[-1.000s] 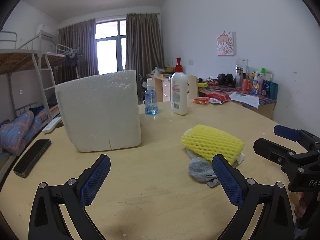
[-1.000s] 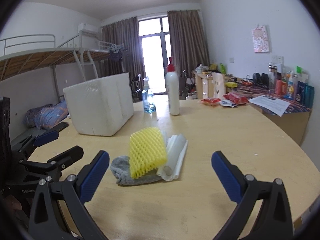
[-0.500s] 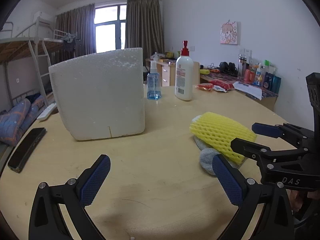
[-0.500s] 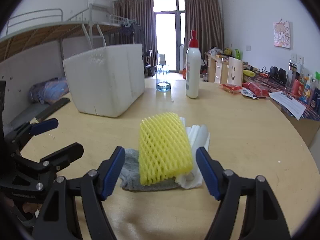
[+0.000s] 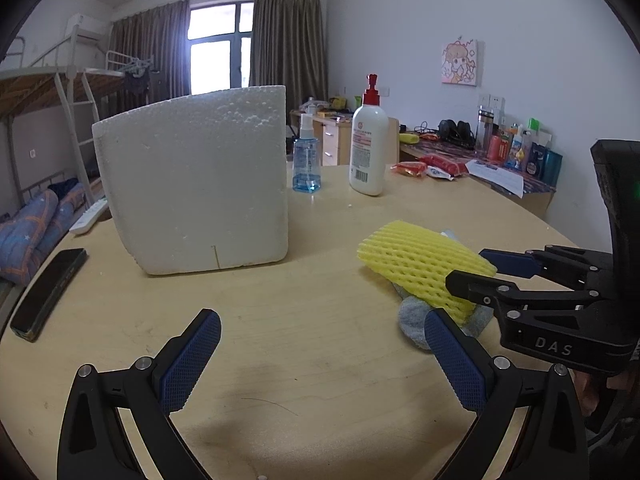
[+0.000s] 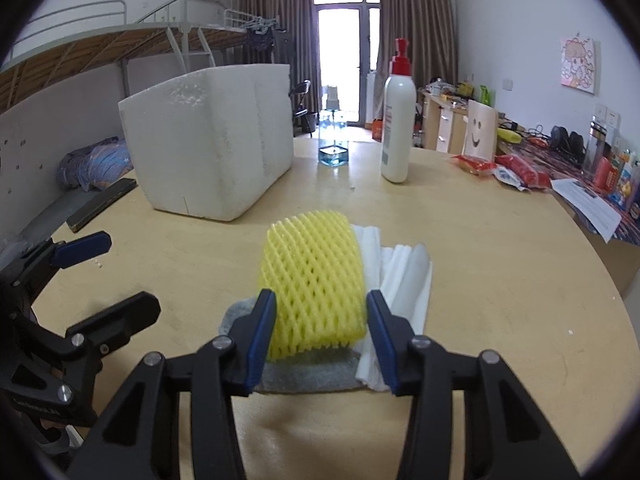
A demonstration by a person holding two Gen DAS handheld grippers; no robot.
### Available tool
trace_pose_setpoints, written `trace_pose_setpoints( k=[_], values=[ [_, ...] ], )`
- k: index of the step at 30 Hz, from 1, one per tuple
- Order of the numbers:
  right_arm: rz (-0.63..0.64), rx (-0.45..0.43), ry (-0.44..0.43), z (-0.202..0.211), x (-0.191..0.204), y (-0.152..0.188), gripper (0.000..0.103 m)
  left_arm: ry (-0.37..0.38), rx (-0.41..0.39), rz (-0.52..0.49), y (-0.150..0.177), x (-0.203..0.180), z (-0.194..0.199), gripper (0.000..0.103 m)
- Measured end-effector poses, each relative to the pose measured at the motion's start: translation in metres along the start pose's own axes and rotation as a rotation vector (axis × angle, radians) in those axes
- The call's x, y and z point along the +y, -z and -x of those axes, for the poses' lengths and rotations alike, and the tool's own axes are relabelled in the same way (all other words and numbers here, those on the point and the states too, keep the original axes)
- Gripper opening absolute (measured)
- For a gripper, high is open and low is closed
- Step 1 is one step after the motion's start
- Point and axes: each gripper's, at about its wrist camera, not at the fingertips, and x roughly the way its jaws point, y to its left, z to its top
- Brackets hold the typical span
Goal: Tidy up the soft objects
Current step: 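Lower the right tool onto the yellow net sleeve and close on it, then lift the yellow net sleeve with the right tool, uncovering the paper towels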
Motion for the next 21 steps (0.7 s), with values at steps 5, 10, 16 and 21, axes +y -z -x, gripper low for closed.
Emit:
trace_pose_setpoints(
  k=[5,10,16,21],
  values=[
    [0.020,0.027,0.001,-0.010,0.003,-0.002,0.054,0.001,0.001,0.006,0.000,0.001,-0.001,0.102],
    [0.020,0.022,-0.003,-0.012,0.003,-0.001,0.043,0.003,0.000,0.013,0.000,0.003,-0.001,0.102],
    [-0.020,-0.012,-0.041,-0.004,-0.005,0.001,0.017,0.005,0.008,0.004,-0.001,0.001,-0.002,0.102],
    [-0.052,-0.042,-0.065,0.007,-0.014,0.002,0.015,0.030,0.024,-0.004,-0.002,-0.004,-0.005,0.102]
  ],
)
